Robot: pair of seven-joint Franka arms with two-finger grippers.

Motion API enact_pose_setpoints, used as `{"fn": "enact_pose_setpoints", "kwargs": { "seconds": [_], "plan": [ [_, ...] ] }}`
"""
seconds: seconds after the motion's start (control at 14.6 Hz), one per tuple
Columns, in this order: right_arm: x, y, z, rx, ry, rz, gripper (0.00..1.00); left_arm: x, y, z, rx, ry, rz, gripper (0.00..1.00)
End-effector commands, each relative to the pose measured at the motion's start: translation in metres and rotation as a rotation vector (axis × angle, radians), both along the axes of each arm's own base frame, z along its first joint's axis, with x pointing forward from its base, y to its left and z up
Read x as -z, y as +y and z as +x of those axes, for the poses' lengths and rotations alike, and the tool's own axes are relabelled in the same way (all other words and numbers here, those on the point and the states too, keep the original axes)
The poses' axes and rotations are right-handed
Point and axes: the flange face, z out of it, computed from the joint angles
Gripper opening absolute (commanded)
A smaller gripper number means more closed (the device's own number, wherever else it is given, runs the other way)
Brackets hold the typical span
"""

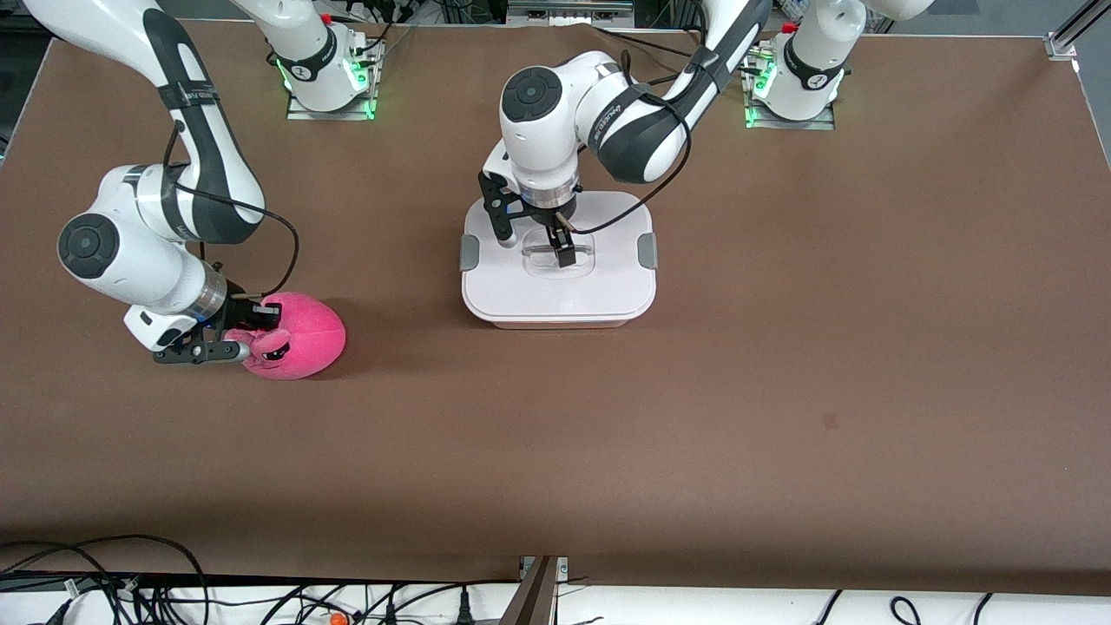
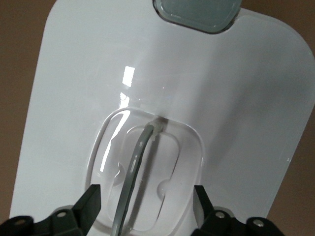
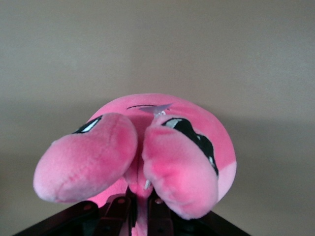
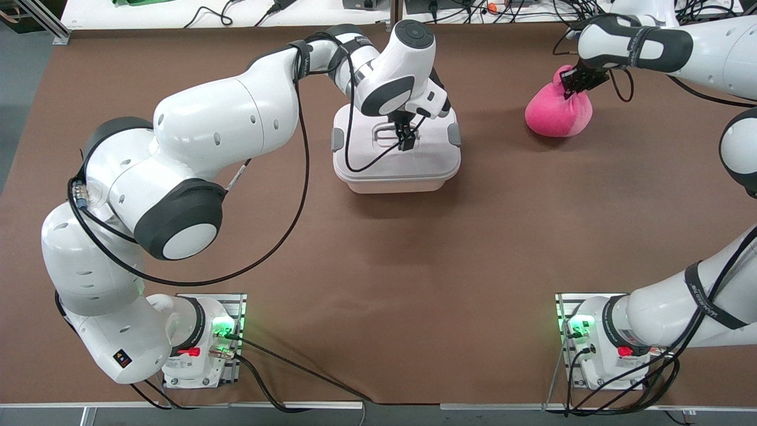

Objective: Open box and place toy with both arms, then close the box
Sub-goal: 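Lift the white lid off with the left gripper while the right lifts the plush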

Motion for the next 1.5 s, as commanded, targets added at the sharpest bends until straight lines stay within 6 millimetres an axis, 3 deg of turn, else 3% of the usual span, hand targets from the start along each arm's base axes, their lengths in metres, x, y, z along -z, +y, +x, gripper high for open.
{"fn": "enact_pose_setpoints", "kwargs": {
  "seconds": [0.0,0.07,0.41,0.82,0.96,1.23,1.44],
  "plan": [
    [-0.043,0.001,0.005,-0.081,0.009,0.003,0.00,-0.008,0.001,-0.006,0.031,-0.021,0.020,0.07],
    [-0.056,0.002,0.008,-0.118,0.020,0.003,0.00,-0.009,0.001,-0.006,0.031,-0.021,0.020,0.00],
    [-0.112,0.034,0.016,-0.330,0.066,0.015,0.00,-0.014,0.000,-0.007,0.029,-0.020,0.021,0.00],
    [-0.135,0.056,0.019,-0.844,0.044,-0.026,0.00,-0.049,0.005,0.004,0.060,-0.010,0.037,0.00],
    [-0.144,0.081,0.020,-1.096,0.034,-0.059,0.00,-0.064,0.018,0.013,0.073,0.003,0.038,0.00],
    [-0.151,0.125,0.015,-1.186,0.022,-0.084,0.00,-0.103,0.089,0.052,0.047,0.074,0.053,0.00],
    [-0.160,0.160,0.007,-1.253,0.011,-0.112,0.00,-0.124,0.176,0.099,0.030,0.124,0.062,0.00]
  ]
}}
